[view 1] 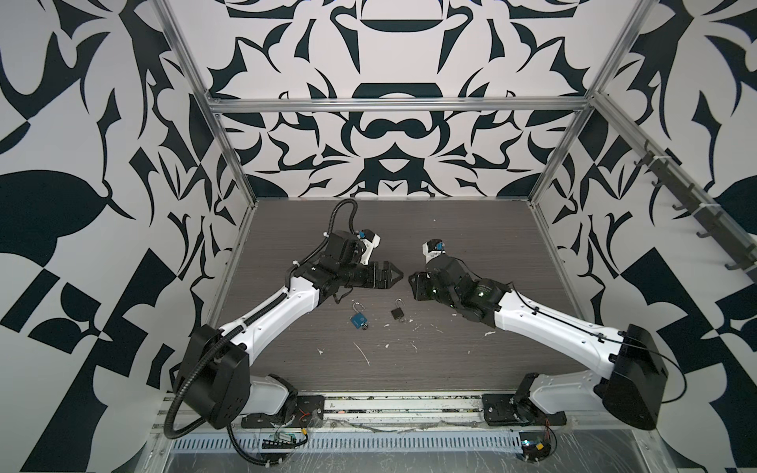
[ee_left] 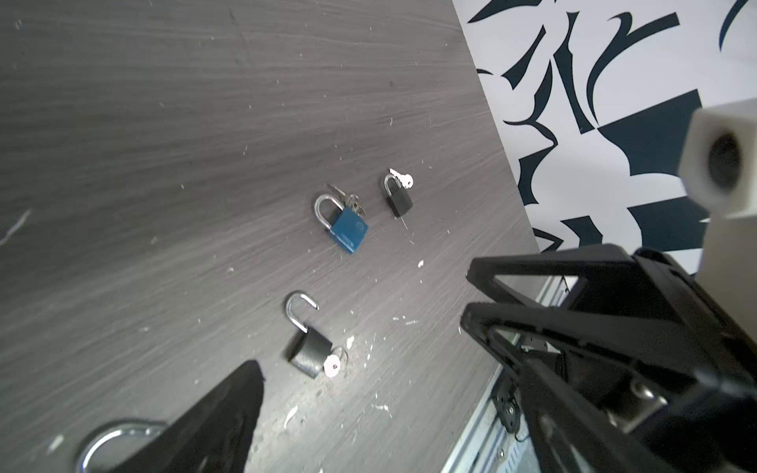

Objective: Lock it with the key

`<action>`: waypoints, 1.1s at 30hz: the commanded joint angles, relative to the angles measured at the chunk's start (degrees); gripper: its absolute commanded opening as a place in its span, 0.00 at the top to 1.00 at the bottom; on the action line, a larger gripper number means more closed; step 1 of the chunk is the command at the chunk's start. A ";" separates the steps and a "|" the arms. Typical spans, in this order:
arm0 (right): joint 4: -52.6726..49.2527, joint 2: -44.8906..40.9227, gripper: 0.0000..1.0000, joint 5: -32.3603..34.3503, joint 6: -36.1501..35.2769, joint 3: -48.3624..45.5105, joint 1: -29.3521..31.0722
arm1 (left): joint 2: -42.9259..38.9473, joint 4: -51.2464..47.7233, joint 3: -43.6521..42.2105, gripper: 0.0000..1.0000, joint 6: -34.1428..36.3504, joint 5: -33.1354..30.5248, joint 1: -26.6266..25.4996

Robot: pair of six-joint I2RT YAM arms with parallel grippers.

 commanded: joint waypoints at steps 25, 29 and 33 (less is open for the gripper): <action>-5.83 18.50 0.46 -0.06 0.21 4.88 6.28 | -14.55 17.33 -19.41 0.01 -7.69 8.90 -0.65; -5.38 20.66 0.47 -4.36 -2.13 6.35 4.25 | -15.98 17.90 -20.71 0.01 -10.47 8.18 0.54; -5.98 23.36 0.49 -7.44 -3.20 8.21 2.10 | -17.80 18.66 -21.71 0.01 -12.49 7.80 2.46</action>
